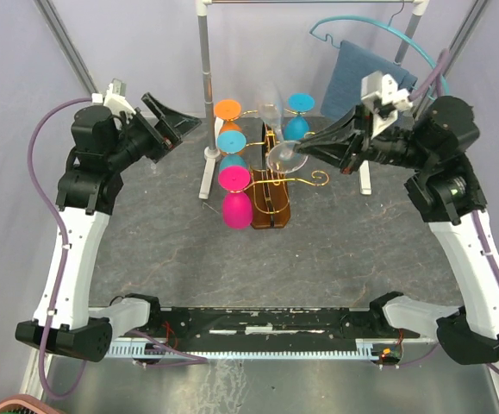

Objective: Take the wine glass off the wine glass rack

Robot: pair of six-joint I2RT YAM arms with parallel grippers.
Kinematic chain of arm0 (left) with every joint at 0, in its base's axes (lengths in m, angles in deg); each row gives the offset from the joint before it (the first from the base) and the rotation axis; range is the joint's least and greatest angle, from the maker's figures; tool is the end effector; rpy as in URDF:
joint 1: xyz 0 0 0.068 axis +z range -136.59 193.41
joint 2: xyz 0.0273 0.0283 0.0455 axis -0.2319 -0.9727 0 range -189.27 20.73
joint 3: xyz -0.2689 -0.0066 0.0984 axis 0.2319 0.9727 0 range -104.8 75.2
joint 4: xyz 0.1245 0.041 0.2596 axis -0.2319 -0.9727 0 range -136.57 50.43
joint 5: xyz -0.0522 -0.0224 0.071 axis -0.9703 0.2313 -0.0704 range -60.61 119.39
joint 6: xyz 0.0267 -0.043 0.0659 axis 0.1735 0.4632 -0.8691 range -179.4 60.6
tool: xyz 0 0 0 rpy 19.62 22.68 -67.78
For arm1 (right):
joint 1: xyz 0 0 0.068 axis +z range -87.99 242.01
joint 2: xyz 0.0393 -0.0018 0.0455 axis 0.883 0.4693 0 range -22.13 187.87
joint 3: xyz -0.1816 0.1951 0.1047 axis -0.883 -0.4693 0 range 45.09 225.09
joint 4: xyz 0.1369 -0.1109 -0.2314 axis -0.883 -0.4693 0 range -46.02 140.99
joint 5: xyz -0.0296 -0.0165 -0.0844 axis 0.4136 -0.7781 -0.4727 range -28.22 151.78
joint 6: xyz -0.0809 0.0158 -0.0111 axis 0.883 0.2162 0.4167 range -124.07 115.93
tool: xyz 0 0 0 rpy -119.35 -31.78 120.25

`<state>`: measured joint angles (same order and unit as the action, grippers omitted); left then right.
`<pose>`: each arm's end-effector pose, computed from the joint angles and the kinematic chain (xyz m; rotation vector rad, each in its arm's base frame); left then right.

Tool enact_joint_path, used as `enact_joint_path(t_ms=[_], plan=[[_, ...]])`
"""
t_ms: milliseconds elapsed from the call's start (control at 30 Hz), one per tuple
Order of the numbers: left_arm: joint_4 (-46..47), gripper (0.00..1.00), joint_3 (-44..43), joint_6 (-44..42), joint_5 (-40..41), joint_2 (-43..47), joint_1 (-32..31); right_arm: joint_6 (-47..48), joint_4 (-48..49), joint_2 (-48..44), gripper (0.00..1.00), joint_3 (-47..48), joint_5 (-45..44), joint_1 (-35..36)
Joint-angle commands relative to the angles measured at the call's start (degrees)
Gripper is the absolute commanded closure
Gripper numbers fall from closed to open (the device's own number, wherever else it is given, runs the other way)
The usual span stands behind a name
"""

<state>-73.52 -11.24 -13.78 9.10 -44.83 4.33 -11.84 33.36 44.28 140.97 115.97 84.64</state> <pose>0.2724 -0.0691 0.4890 -0.3356 1.8690 -0.9850 0.1931 0.1443 0.5802 -0.9845 1.1883 1.0660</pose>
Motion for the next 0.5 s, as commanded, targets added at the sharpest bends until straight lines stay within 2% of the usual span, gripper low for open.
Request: enact_joint_path(t_ms=[0, 100, 367, 467], plan=[[8.5, 0.01, -1.2, 12.3, -13.5, -0.4, 0.0, 12.2, 2.1, 0.3, 0.99, -1.0, 3.7, 3.9], [11.6, 0.01, -1.1, 17.4, -17.6, -1.1, -0.5, 16.6, 0.2, 0.8, 0.99, -0.5, 3.8, 6.9], [18.9, 0.01, 3.3, 28.9, -19.2, -1.7, -2.0, 25.6, -5.8, 4.1, 0.99, 2.8, 0.8, 15.5], [19.5, 0.01, 2.8, 30.6, -18.9, -2.6, -2.2, 29.7, -9.9, 5.6, 0.99, 4.9, -1.9, 18.8]])
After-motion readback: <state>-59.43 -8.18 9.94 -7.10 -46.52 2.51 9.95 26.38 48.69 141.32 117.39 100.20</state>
